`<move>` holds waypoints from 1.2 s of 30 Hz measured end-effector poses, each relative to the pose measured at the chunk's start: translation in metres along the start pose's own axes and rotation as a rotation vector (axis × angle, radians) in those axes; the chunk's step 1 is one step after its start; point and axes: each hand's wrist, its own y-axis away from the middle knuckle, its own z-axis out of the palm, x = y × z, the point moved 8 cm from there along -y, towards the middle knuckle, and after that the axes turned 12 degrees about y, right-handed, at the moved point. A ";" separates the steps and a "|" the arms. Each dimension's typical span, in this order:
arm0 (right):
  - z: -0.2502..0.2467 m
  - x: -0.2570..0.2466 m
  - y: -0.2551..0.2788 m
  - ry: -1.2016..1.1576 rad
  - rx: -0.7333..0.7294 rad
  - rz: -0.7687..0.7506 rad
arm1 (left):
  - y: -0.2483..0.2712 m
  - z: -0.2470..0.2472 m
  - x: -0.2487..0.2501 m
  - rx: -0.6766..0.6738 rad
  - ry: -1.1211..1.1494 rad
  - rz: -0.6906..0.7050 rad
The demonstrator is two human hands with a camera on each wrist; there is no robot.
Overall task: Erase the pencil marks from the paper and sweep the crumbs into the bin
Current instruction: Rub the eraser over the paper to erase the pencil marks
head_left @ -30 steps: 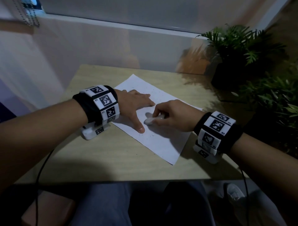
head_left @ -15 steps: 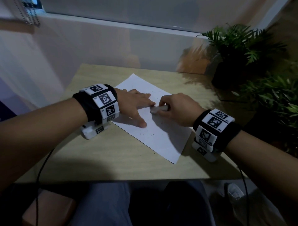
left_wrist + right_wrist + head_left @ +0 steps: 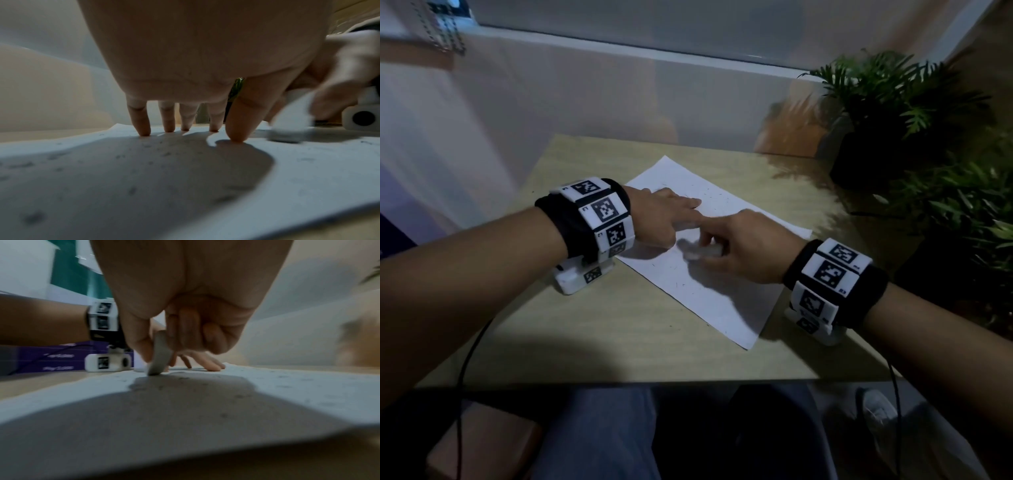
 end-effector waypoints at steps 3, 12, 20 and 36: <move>0.009 0.003 -0.001 -0.096 -0.121 -0.015 | 0.000 0.000 -0.001 -0.010 0.003 -0.007; 0.008 0.003 0.002 -0.082 -0.101 -0.013 | 0.000 0.001 -0.001 -0.008 -0.026 -0.003; 0.002 0.020 -0.003 0.087 0.032 0.103 | -0.001 0.000 -0.002 -0.009 -0.039 0.012; 0.004 0.047 -0.011 0.010 -0.013 0.232 | -0.001 0.001 -0.005 -0.089 0.007 0.024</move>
